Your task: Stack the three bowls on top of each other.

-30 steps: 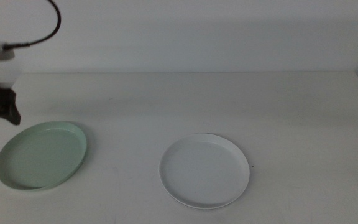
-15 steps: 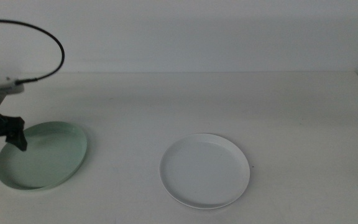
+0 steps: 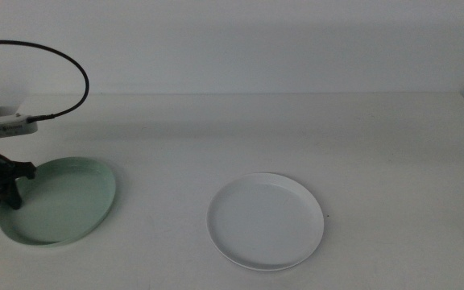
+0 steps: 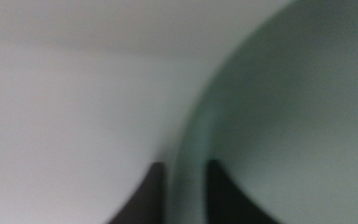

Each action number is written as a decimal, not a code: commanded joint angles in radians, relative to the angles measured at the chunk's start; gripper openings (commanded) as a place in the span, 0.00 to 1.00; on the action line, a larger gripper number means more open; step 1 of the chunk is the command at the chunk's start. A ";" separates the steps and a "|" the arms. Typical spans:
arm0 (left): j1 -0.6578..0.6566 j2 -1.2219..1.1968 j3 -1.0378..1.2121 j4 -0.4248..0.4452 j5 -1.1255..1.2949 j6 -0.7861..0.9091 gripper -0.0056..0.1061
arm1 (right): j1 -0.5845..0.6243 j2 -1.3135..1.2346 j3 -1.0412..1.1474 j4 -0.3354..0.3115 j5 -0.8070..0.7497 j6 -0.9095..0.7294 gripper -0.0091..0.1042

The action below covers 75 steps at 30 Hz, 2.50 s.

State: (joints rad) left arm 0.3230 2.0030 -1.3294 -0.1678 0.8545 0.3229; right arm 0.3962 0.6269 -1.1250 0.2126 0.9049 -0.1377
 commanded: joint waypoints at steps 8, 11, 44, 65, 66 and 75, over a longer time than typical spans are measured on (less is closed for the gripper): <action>-0.001 -0.125 -0.021 -0.014 0.150 -0.024 0.00 | -0.001 0.006 -0.029 0.001 -0.069 -0.005 0.56; -0.003 -0.201 -0.021 -0.094 0.198 -0.029 0.00 | -0.001 0.006 -0.029 0.001 -0.070 -0.005 0.56; -0.762 -0.230 -0.021 -0.262 -0.137 -0.271 0.00 | -0.001 0.006 -0.029 0.001 -0.070 -0.005 0.56; -0.759 -0.252 -0.021 -0.247 -0.132 -0.155 0.86 | -0.001 0.006 -0.029 0.001 -0.070 -0.005 0.56; -0.755 -0.269 -0.021 -0.249 -0.132 -0.155 0.86 | -0.001 0.006 -0.029 0.001 -0.070 -0.005 0.56; -0.680 -0.486 -0.021 -0.250 -0.233 -0.155 0.85 | -0.001 0.006 -0.029 0.001 -0.069 -0.005 0.56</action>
State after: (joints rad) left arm -0.3699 1.5971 -1.3252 -0.3922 0.7010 0.1706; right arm 0.3962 0.6269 -1.1250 0.2126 0.9049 -0.1377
